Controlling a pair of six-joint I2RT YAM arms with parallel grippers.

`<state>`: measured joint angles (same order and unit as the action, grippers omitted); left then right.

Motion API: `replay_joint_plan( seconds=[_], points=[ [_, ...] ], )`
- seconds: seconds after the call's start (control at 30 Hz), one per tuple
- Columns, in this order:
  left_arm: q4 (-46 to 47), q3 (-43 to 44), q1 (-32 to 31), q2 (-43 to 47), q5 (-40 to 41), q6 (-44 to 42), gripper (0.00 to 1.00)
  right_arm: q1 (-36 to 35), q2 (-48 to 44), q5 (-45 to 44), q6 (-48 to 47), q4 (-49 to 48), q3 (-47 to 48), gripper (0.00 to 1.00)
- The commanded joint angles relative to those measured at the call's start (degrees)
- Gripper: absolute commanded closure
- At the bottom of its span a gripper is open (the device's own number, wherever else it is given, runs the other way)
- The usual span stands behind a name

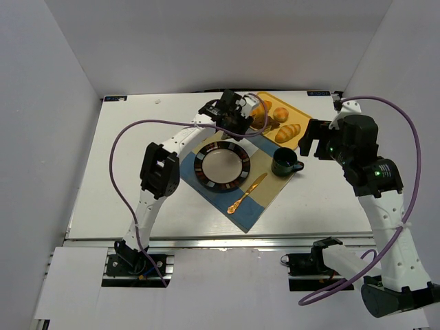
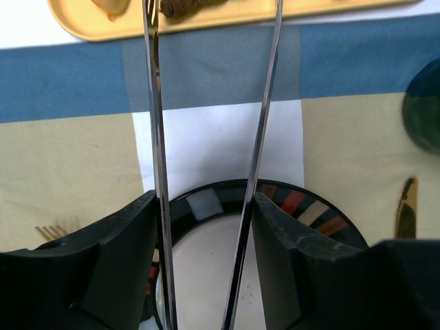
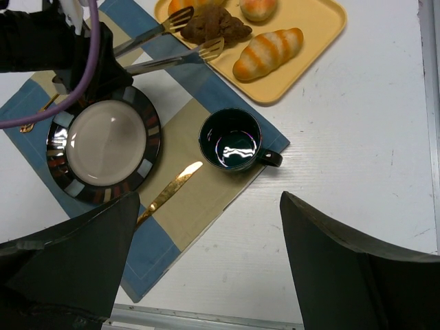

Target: Place the bread

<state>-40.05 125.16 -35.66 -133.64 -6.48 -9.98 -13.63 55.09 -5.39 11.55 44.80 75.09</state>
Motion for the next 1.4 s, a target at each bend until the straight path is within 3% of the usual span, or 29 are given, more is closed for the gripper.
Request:
replay_joint_plan(
  seconds=[0.0,0.17,0.2,0.33,0.6,0.73,0.9,1.1,1.37],
  points=[
    [1.1,2.7,-0.2,-0.4,-0.9,-0.6,0.35,-0.2,-0.3,0.6,-0.3,-2.3,-0.8,0.11],
    [1.2,2.9,-0.2,-0.7,-1.3,-0.2,0.42,-0.3,-0.4,0.6,-0.1,-2.6,-1.4,0.11],
    [1.2,3.0,-0.2,-0.6,-1.3,-0.2,0.53,-0.3,-0.5,0.6,0.0,-2.8,-1.4,0.11],
    [1.7,2.7,-0.3,1.7,-0.6,1.0,0.65,-0.3,-0.3,0.8,0.0,-3.0,-1.5,0.11],
    [2.5,1.7,-0.3,9.7,2.3,6.4,0.68,-0.3,-0.4,2.7,-0.3,-1.4,0.3,0.11],
    [3.0,-3.7,-0.6,17.4,5.7,11.4,0.70,-0.3,-2.2,4.2,-0.6,-0.4,-0.5,0.11],
    [2.2,-16.6,-0.9,30.9,12.2,17.9,0.70,-0.3,-6.2,4.9,-1.0,-1.2,-4.6,0.11],
    [3.3,-41.5,-4.0,50.0,12.8,26.8,0.71,-0.2,-11.1,7.1,0.2,-2.1,-9.6,0.11],
    [4.7,-61.4,-8.1,62.7,13.2,35.3,0.71,-0.3,-13.2,8.4,0.4,-2.1,-11.4,0.11]
  ],
)
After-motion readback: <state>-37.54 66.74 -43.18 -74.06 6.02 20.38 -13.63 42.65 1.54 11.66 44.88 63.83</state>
